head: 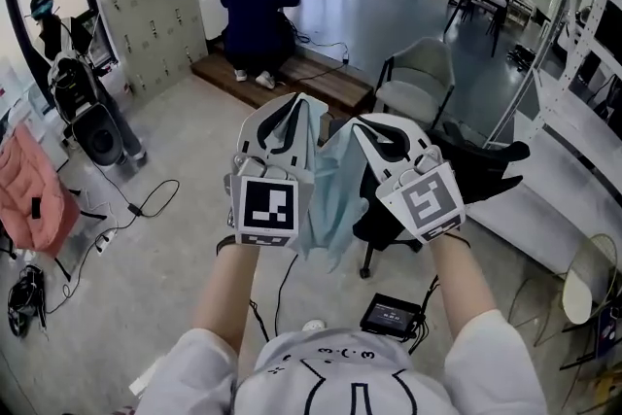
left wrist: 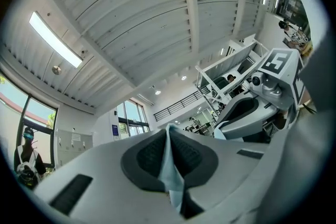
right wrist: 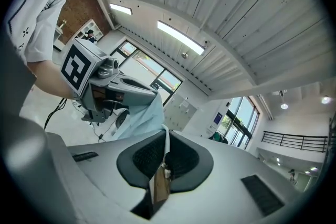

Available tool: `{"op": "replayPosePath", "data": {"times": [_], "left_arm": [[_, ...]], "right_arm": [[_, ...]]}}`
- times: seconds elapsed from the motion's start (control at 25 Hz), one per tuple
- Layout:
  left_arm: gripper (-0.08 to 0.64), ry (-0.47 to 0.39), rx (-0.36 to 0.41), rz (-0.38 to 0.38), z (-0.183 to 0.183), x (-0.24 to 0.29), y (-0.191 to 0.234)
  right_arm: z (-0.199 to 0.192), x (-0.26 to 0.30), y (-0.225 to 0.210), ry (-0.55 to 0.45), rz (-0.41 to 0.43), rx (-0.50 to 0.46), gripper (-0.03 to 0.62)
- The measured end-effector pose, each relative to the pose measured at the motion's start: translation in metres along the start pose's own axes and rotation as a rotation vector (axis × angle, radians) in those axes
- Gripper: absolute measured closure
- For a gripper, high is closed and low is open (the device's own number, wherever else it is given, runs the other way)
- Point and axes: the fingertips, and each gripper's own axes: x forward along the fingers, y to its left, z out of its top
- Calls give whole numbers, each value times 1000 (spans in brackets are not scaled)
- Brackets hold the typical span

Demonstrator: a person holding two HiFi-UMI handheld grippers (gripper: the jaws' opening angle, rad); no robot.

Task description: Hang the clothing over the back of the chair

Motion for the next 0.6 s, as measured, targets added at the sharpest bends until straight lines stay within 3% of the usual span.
{"op": "replayPosePath", "data": {"times": [0.32, 0.6], "left_arm": [[558, -33, 95, -71, -4, 66, 17], [558, -58, 83, -91, -6, 111, 34]], "right_arm": [[-16, 50, -46, 47, -18, -74, 574], [-28, 81, -83, 104, -37, -131, 574]]}}
